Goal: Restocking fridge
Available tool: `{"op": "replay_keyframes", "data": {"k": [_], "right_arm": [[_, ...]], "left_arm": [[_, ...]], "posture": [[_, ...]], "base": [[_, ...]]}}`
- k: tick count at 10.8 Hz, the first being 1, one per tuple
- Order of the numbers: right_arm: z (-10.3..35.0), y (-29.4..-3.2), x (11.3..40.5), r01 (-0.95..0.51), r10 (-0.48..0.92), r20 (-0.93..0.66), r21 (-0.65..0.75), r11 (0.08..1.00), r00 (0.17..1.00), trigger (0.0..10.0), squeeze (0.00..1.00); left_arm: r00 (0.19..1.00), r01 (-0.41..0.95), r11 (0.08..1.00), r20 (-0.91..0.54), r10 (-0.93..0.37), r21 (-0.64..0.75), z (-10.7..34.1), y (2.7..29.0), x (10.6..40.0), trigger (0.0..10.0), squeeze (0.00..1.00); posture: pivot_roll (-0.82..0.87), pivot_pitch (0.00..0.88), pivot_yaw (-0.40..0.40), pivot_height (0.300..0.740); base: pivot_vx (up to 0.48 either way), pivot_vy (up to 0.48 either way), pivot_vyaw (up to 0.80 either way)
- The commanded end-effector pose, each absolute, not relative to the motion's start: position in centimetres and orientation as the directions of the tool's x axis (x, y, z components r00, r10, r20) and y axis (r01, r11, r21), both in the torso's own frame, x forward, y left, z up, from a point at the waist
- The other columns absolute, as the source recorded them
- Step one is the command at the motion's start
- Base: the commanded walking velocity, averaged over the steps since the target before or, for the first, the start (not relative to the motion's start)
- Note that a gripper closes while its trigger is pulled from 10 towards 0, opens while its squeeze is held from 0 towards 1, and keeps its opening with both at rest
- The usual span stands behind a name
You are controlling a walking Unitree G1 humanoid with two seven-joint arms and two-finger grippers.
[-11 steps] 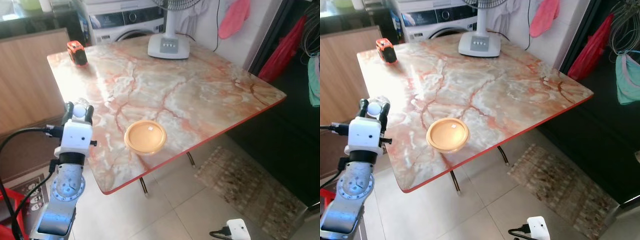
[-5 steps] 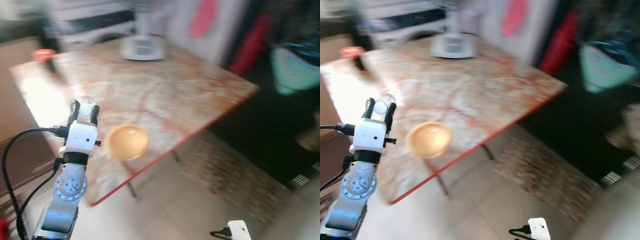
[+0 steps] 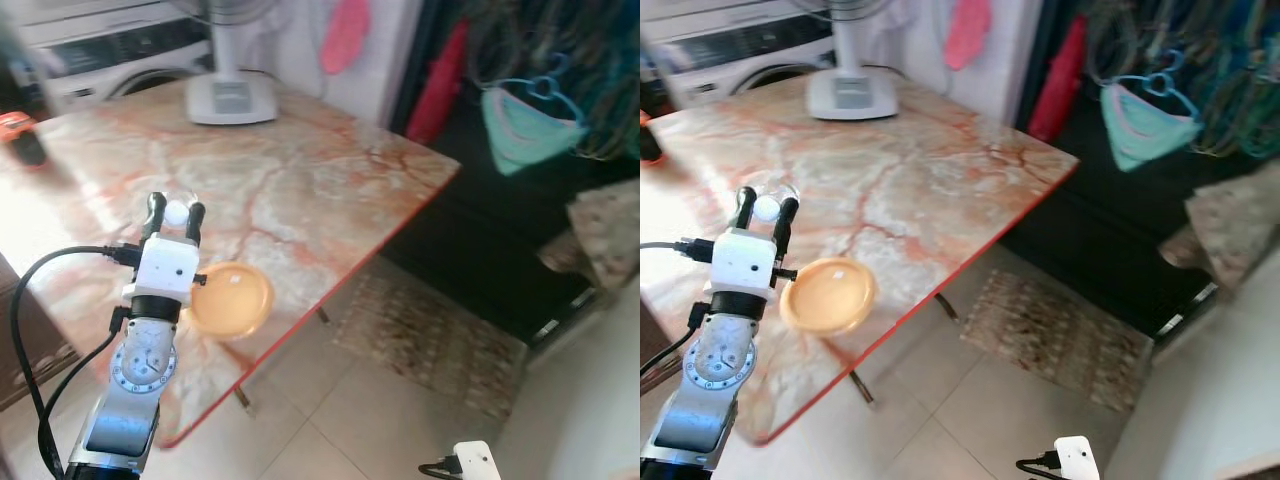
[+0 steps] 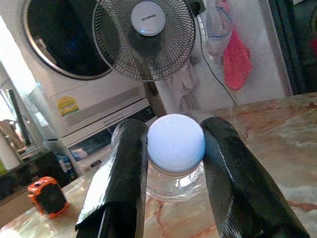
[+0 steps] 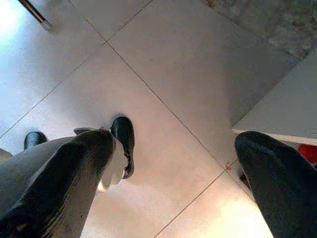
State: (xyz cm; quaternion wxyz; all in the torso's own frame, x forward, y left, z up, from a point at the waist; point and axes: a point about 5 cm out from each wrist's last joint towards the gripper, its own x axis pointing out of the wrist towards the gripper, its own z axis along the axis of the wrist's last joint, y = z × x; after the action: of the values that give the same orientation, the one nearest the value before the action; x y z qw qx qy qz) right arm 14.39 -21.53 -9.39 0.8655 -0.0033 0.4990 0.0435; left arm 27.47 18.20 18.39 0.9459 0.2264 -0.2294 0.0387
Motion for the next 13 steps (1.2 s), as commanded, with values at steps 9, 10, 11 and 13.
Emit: {"op": "replay_keyframes", "data": {"k": [9,10,11,13], "right_arm": [[-9.25,-21.96,14.58,-0.088,0.062,-0.868,0.022,0.996,0.493,10.0,0.0],[-9.22,-22.01,14.63,-0.089,0.062,-0.867,0.021,0.996,0.494,10.0,0.0],[-9.21,-22.03,14.64,-0.092,0.063,-0.867,0.02,0.996,0.494,10.0,0.0],[-9.22,-22.08,14.61,-0.094,0.062,-0.869,0.018,0.995,0.491,10.0,0.0]], "left_arm": [[0.873,-0.188,0.895,0.486,-0.037,0.406,19.65,18.24,27.62,10.0,0.0],[0.873,-0.186,0.895,0.487,-0.04,0.407,19.67,18.17,27.62,10.0,0.0],[0.87,-0.184,0.894,0.491,-0.044,0.408,19.76,18.09,27.6,10.0,0.0],[0.866,-0.177,0.897,0.497,-0.053,0.405,19.93,17.86,27.66,10.0,0.0]], "posture": [[0.09,0.011,-0.063,0.74],[0.09,0.012,-0.065,0.74],[0.09,0.009,-0.066,0.74],[0.09,0.0,-0.066,0.74]], "base": [[0.0,-0.13,-0.8],[0.0,0.0,-0.8],[0.0,0.0,-0.8],[0.0,0.0,-0.8]]}}
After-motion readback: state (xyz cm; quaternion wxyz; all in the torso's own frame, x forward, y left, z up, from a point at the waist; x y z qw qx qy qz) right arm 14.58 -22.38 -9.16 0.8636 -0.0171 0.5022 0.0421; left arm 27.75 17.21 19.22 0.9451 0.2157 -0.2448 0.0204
